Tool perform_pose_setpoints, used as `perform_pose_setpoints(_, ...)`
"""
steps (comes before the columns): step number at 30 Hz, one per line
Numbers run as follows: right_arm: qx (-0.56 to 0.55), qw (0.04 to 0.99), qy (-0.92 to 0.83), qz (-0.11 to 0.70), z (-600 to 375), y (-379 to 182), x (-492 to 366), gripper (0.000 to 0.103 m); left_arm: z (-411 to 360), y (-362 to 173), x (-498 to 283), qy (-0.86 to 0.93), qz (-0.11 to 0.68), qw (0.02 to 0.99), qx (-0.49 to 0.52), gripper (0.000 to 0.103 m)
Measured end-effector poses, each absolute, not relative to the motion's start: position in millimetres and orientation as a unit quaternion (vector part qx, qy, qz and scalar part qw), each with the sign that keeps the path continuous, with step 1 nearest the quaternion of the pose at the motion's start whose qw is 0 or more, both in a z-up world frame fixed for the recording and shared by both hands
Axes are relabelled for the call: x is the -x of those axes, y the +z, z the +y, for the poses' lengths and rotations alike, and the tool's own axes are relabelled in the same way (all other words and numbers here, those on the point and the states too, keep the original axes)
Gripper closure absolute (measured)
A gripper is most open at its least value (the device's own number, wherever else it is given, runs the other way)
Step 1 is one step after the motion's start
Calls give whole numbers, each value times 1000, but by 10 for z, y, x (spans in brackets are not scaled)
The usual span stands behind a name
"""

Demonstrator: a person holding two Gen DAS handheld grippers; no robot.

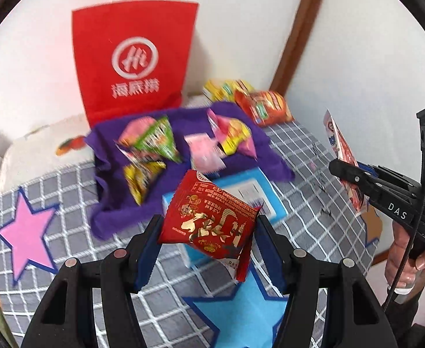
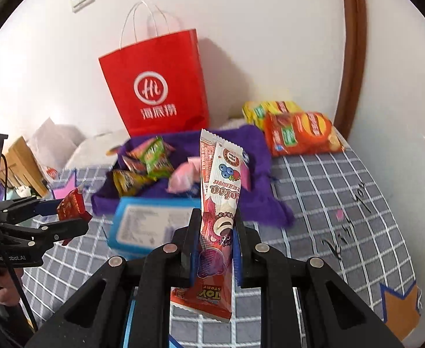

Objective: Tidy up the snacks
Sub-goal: 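Lift and carry the pink stick packet and red candy packet over the purple towel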

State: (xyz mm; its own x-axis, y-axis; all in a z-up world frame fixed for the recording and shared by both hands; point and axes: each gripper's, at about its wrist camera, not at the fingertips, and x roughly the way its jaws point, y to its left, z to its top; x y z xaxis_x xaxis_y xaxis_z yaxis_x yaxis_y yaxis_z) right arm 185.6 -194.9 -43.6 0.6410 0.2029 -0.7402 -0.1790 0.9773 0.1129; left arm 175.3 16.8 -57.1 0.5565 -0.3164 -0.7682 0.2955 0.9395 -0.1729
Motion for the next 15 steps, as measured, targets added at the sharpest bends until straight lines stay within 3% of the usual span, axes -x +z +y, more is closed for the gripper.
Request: perform_pose_setpoints(15, -34, 903, 119, 412, -1672, -285, -2669, 84, 529, -355, -2365, -119, 418, 898, 61, 42)
